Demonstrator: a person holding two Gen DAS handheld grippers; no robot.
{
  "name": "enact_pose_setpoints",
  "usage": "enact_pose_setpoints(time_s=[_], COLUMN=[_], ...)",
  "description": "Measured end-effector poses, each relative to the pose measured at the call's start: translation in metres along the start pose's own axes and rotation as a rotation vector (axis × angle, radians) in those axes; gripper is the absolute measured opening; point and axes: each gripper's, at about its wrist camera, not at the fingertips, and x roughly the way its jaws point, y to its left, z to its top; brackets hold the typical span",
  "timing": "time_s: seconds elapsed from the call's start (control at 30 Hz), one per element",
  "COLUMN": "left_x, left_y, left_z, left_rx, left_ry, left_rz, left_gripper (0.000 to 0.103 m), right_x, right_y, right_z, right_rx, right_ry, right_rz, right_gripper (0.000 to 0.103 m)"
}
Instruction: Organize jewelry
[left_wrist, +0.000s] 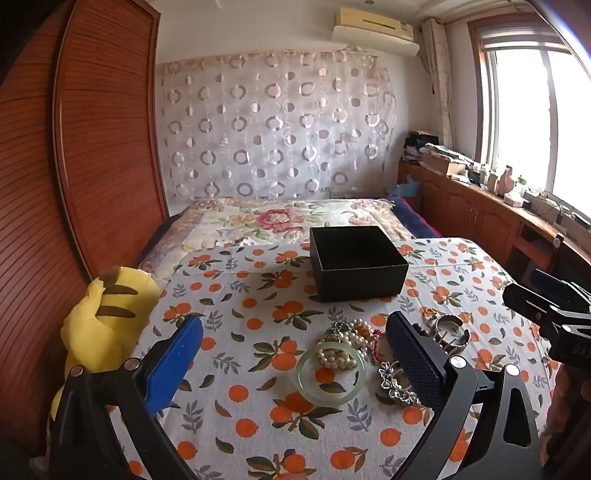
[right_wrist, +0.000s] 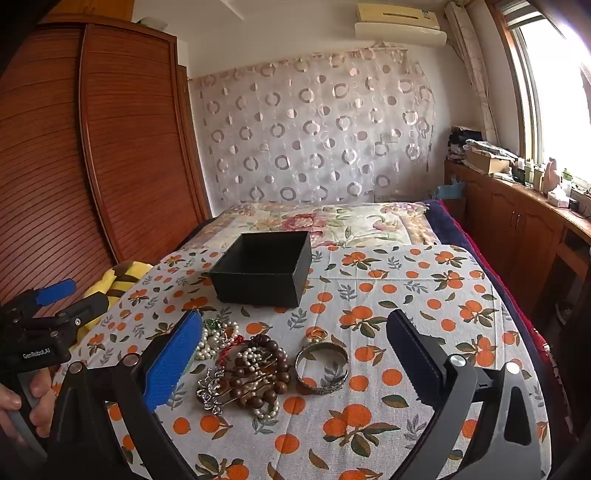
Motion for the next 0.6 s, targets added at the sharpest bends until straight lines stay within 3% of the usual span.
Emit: enact_pose_setpoints(time_s=[0.6], left_x=[-0.0038], left_y=[-0.0031], left_z=[0.0006], left_rx=[0.002], left_ry=[-0.007], left_rz=[-0.001], left_gripper=[0.096], right_x=[-0.0014], right_y=[0.0007], right_z=[0.0001], right_rx=[-0.005], right_ry=[-0.004], right_rz=[-0.002], right_gripper=[0.101])
